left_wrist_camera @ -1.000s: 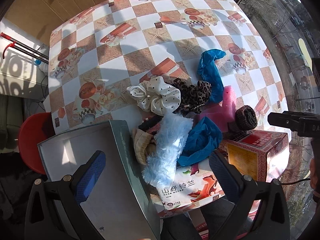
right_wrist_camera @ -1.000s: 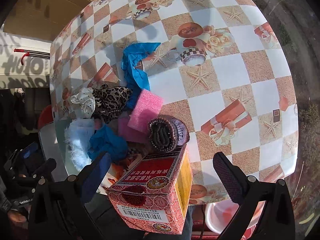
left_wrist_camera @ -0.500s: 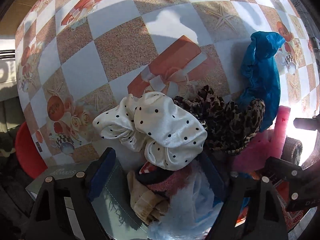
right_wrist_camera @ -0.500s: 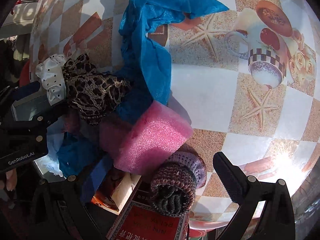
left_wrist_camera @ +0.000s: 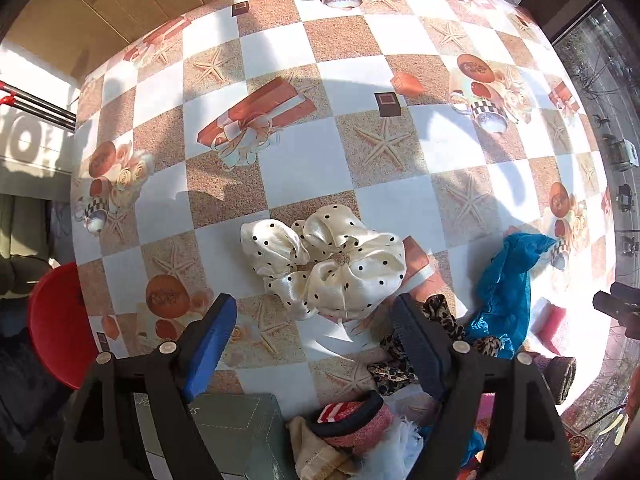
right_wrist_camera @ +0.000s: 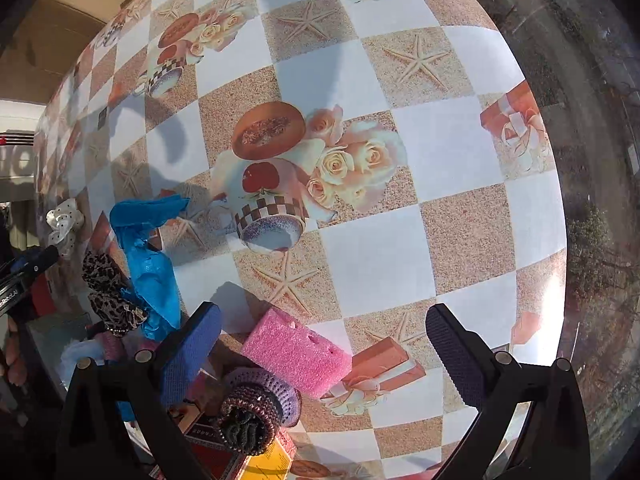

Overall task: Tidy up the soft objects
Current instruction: 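Grasp the white polka-dot scrunchie with the left tool while the right tool grasps the pink sponge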

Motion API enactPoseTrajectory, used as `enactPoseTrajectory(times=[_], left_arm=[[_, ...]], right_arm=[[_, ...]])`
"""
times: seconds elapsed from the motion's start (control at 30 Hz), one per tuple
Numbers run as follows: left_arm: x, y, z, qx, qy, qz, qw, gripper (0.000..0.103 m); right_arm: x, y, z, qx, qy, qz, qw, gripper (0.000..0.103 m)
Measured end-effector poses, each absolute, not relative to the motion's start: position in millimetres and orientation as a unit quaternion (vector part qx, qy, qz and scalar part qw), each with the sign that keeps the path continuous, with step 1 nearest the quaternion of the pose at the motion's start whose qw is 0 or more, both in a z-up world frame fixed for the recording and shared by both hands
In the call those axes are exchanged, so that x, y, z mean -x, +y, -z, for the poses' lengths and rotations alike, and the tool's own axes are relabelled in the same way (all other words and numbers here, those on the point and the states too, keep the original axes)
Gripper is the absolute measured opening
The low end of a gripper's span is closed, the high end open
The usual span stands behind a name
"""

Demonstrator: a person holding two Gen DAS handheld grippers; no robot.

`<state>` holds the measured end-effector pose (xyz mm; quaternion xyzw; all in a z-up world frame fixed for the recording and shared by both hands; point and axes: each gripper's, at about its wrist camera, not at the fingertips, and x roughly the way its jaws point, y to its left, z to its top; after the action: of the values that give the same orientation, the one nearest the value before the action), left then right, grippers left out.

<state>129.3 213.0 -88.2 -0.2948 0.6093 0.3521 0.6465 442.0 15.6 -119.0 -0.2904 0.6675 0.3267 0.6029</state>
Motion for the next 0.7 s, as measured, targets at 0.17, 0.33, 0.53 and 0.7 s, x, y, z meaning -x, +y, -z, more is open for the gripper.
enactPoseTrajectory(times=[0.17,0.33,0.53,0.7], left_arm=[[-116,216,73,0.291,0.629,-0.356,0.627,0.083],[-129,221,84,0.31,0.626,-0.37,0.613,0.083],[-144,220,116,0.315,0.629,-0.374,0.604,0.083],[-156,224,144,0.321,0.637,-0.372,0.594,0.083]], right_arm=[[-430,-3,114,0.315,0.652,-0.357,0.59,0.103],[-412,-20,145,0.28,0.705,-0.332,0.56,0.103],[-424,-21,173,0.212,0.775,-0.255,0.538,0.103],[-443,-7,184,0.183,0.802,-0.212,0.527,0.103]])
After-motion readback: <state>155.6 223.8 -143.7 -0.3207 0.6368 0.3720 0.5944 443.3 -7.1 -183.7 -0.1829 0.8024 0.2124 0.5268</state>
